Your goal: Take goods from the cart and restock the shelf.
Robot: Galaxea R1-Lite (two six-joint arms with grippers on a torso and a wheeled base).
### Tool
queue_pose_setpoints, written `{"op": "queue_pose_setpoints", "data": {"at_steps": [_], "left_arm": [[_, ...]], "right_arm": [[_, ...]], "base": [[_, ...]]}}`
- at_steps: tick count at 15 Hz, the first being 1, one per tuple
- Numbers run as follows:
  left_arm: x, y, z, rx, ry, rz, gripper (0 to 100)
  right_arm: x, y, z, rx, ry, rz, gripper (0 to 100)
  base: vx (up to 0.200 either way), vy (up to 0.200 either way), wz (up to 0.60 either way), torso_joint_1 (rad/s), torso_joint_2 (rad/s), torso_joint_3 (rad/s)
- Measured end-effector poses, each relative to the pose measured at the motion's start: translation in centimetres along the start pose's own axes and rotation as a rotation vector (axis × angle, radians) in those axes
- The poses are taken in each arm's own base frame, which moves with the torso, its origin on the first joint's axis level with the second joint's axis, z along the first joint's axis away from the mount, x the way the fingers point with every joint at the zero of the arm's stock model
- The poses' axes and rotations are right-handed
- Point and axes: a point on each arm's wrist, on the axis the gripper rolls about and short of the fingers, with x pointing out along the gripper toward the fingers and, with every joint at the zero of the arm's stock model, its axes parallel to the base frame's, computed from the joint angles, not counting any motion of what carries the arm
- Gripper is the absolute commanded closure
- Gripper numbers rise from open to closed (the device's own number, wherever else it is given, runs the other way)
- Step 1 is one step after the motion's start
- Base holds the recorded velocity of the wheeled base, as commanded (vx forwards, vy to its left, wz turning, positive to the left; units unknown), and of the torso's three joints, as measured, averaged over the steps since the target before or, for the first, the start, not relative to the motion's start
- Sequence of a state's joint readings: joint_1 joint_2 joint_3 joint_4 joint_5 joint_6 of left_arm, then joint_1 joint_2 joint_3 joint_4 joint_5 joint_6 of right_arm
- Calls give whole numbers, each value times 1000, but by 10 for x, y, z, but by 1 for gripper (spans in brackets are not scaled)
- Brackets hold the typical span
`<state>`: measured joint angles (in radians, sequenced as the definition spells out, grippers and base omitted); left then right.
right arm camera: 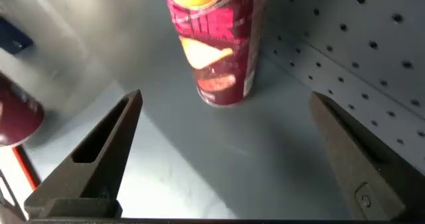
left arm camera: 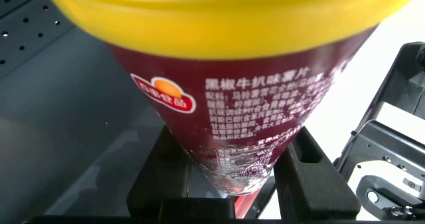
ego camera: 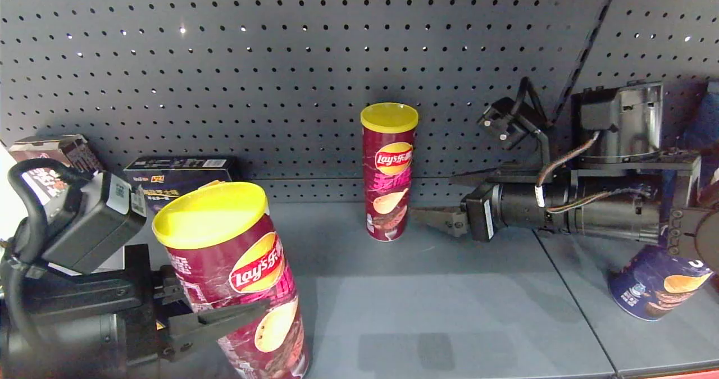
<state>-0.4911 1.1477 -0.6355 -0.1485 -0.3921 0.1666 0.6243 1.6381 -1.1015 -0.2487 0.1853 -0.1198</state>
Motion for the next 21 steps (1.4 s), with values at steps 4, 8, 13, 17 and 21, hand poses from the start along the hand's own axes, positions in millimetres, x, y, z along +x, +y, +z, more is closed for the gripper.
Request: {"op": "queue_pose_setpoints", "data": {"at_steps": [4, 8, 13, 17, 21], "left_arm": [[0, 0, -1, -1, 2, -1, 100], [0, 0, -1, -3, 2, 0, 100], [0, 0, -2, -7, 8, 1, 100], [0, 1, -7, -15, 20, 8, 100], [-1, 1, -7, -15, 19, 9, 100]], "right_arm": [[17, -4, 4, -10, -69, -13, 0], [38, -6, -4, -8, -96, -13, 0], [61, -10, -13, -12, -144, -18, 0], [73, -13, -23, 10, -137, -19, 0], [82, -14, -30, 15, -125, -18, 0]], "base": [[0, 0, 0, 0, 0, 0], [0, 0, 0, 0, 0, 0], [0, 0, 0, 0, 0, 0], [0, 0, 0, 0, 0, 0], [0, 0, 0, 0, 0, 0]]}}
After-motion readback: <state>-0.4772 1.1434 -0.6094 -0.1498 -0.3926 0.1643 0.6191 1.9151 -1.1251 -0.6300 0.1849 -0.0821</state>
